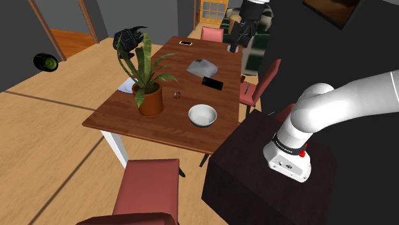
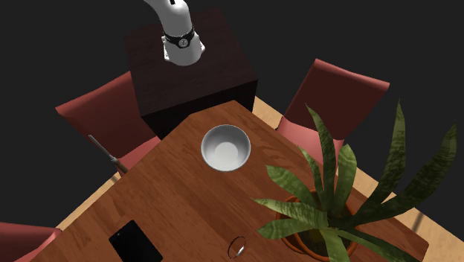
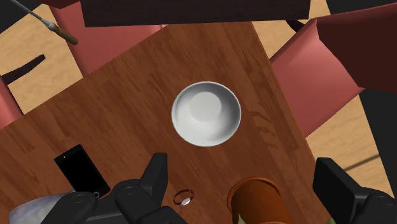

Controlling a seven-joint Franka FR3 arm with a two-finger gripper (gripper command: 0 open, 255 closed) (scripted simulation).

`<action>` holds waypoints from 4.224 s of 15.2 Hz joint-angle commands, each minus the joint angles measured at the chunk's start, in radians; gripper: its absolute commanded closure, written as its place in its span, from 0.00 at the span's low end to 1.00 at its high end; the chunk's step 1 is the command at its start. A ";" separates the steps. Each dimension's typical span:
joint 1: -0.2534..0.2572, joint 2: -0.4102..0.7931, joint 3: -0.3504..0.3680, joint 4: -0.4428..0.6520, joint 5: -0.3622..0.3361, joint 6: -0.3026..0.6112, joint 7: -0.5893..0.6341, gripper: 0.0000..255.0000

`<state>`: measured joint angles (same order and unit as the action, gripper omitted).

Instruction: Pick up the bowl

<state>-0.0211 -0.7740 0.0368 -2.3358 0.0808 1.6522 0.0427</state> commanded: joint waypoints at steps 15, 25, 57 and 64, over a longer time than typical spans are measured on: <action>-0.019 0.208 -0.091 -0.303 -0.004 0.518 -0.147 0.00; 0.013 0.573 -0.178 -0.333 0.089 0.911 -0.317 0.00; -0.053 1.118 -0.083 -0.146 0.571 1.233 -0.786 1.00; 0.001 1.008 -0.157 -0.177 0.461 1.157 -0.686 1.00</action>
<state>-0.0255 0.2492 -0.1107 -2.5085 0.5567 2.8198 -0.6557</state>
